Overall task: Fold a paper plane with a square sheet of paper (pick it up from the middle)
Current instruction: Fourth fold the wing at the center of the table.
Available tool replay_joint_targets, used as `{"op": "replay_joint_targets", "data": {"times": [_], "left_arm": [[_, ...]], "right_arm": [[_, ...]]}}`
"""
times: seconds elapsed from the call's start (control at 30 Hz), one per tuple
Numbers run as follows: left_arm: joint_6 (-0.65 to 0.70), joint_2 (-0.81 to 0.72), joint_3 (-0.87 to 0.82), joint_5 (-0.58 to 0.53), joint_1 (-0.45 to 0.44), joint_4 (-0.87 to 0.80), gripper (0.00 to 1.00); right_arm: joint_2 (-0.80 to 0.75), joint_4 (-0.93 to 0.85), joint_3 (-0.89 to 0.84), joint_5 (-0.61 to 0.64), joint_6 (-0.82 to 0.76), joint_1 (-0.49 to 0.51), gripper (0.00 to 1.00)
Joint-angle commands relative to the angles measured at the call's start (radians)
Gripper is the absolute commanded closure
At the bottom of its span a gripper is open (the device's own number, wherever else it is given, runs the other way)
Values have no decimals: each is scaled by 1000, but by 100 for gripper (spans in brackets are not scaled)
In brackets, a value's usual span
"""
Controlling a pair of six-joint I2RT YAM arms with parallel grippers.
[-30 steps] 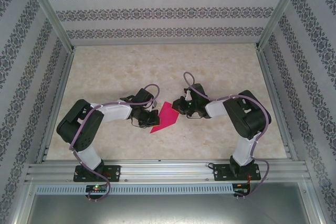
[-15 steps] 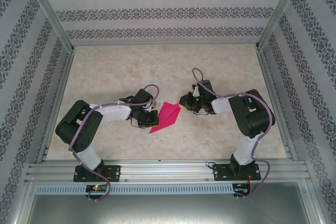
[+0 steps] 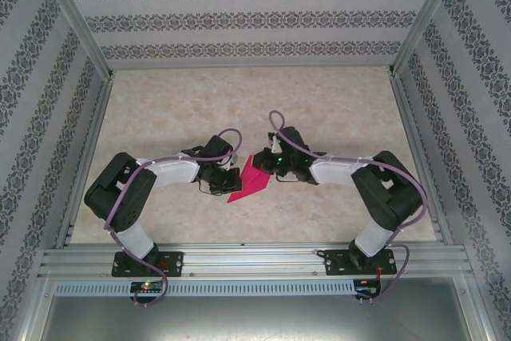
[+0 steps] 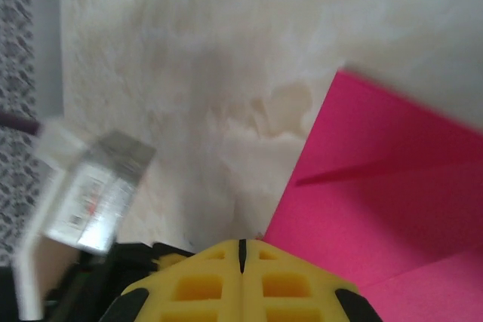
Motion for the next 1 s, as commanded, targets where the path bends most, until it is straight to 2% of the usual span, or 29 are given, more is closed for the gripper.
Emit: {"op": "replay_joint_targets", "data": {"times": [0.0, 0.3, 0.7, 0.97], "left_arm": [[26, 32, -42, -87, 15, -136, 97], [27, 32, -43, -86, 15, -138, 97], [28, 37, -40, -84, 15, -141, 97], [29, 41, -38, -80, 15, -140, 97]], "right_arm": [[65, 56, -16, 42, 49, 27, 100], [142, 80, -77, 108, 25, -35, 100], [159, 95, -67, 54, -43, -206, 100], [136, 107, -67, 50, -81, -236, 100]]}}
